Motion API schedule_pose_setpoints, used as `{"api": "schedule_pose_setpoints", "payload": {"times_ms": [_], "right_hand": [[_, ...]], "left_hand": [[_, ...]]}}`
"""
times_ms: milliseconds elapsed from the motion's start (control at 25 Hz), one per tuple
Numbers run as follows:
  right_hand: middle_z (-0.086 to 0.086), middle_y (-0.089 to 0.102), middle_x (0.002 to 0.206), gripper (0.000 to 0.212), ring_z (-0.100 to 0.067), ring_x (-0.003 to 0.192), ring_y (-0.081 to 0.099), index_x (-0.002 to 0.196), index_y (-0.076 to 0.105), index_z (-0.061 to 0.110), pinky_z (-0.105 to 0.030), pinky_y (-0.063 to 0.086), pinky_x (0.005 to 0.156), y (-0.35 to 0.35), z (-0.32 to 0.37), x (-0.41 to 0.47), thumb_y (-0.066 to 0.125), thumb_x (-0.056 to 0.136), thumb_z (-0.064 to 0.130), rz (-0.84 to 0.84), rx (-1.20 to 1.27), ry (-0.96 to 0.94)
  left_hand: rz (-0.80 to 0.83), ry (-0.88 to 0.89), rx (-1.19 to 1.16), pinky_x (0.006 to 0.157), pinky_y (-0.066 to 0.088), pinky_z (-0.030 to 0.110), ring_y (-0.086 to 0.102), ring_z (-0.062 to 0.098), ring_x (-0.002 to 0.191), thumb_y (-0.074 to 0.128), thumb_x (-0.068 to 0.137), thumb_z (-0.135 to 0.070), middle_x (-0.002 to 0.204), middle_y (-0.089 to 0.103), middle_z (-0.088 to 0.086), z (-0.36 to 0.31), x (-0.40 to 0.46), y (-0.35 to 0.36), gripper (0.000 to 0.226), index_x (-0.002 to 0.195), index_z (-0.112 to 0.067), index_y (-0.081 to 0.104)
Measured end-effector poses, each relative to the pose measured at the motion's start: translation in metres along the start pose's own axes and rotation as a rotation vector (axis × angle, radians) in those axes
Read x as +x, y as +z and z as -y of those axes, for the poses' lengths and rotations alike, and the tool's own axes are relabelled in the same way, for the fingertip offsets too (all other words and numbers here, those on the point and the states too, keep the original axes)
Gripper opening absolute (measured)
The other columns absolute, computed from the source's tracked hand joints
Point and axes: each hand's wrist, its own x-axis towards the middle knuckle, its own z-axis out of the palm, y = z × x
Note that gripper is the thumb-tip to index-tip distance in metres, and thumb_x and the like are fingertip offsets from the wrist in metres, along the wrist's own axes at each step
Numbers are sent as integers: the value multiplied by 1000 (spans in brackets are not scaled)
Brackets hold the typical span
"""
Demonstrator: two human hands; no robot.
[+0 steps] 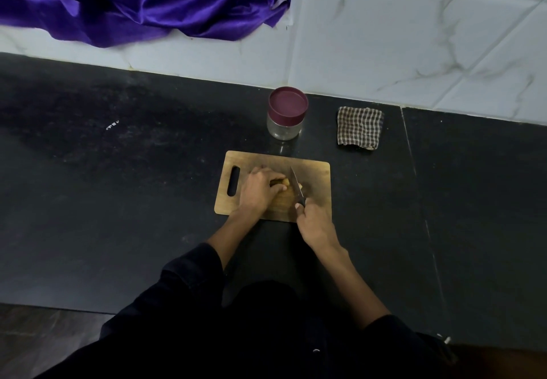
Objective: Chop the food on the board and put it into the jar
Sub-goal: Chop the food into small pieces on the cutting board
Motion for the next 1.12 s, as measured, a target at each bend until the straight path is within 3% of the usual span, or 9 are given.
{"api": "schedule_pose_setpoints", "payload": {"times_ms": [360,1120], "right_hand": [[-6,65,94,23,-20,86,65,114,54,10,-43,56,78,6,8,2,42,104,27,-23,-31,-51],[-11,65,106,18,-26,94,64,116,49,10,-35,48,72,5,21,3,43,102,19,22,-164,-5]], "left_hand": [[-4,5,-18,98,43,30,56,11,109,71,82,-19,112,67,-3,1,0,0,27,109,-19,69],[-36,-35,0,92,46,33,56,14,105,71,83,-19,107,69,-4,-4,-1,3,23,106,-22,71]]}}
